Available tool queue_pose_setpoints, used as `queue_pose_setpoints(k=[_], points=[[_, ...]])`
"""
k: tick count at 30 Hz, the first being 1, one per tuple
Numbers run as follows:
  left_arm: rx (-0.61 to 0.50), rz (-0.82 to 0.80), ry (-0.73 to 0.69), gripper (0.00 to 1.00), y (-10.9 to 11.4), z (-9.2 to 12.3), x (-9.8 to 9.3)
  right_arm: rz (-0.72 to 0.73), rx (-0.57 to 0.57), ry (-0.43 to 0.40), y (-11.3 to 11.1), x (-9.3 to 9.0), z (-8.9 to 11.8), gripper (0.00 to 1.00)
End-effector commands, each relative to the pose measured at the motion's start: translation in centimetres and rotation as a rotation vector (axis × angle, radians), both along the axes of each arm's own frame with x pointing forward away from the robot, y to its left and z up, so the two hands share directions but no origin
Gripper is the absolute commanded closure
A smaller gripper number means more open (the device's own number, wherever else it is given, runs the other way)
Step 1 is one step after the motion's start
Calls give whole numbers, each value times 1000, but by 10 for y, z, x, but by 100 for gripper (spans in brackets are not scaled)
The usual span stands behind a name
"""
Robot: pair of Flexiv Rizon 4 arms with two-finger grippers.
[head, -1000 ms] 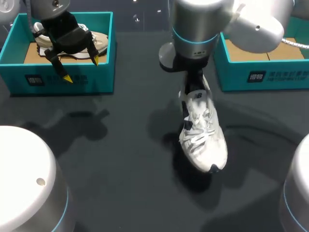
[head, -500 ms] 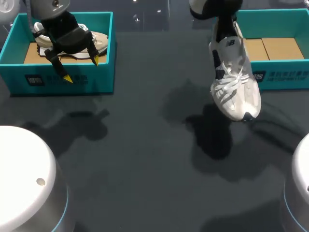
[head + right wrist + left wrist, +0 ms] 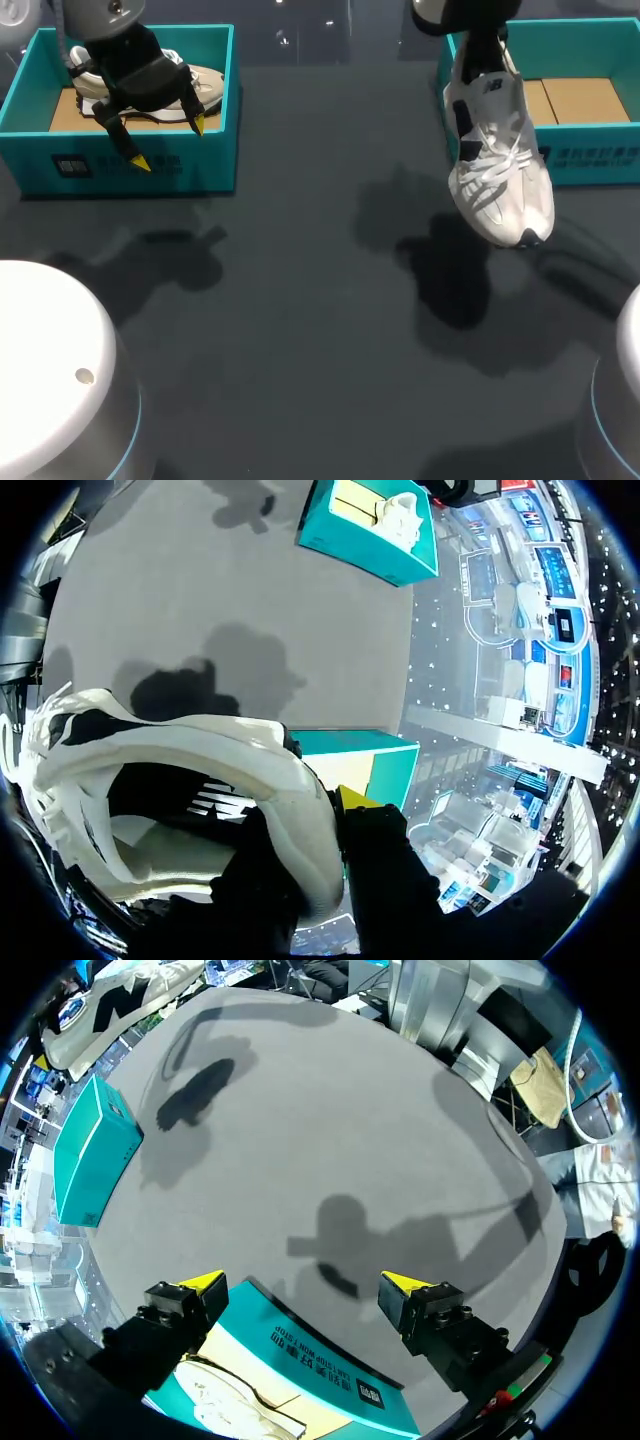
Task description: Take the shoe out of the shoebox, open the shoe tongue, remove and reinsert the insole, then place the shoe into the shoebox
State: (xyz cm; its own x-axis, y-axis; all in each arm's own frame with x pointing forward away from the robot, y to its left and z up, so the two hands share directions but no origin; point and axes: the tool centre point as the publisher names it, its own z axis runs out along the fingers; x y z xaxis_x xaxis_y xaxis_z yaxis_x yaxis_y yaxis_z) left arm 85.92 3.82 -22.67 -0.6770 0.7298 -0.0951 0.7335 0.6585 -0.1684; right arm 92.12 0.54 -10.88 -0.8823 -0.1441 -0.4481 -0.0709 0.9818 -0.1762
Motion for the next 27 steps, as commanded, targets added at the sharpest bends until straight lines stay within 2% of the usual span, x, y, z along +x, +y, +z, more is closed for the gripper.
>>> queue_pose_setpoints(k=[1, 9, 18, 19, 27], points=[[2, -1, -1, 0, 0, 0, 0, 18, -20, 17, -17, 24, 5, 100], [2, -1, -1, 0, 0, 0, 0, 118, -71, 48, -87, 101, 15, 100], [2, -1, -1, 0, 0, 0, 0, 135, -80, 59, -178, 161, 17, 100], [2, -1, -1, 0, 0, 0, 0, 117, -105, 64, -188, 165, 18, 100], [2, -1, -1, 0, 0, 0, 0, 117, -105, 64, -188, 165, 18, 100]])
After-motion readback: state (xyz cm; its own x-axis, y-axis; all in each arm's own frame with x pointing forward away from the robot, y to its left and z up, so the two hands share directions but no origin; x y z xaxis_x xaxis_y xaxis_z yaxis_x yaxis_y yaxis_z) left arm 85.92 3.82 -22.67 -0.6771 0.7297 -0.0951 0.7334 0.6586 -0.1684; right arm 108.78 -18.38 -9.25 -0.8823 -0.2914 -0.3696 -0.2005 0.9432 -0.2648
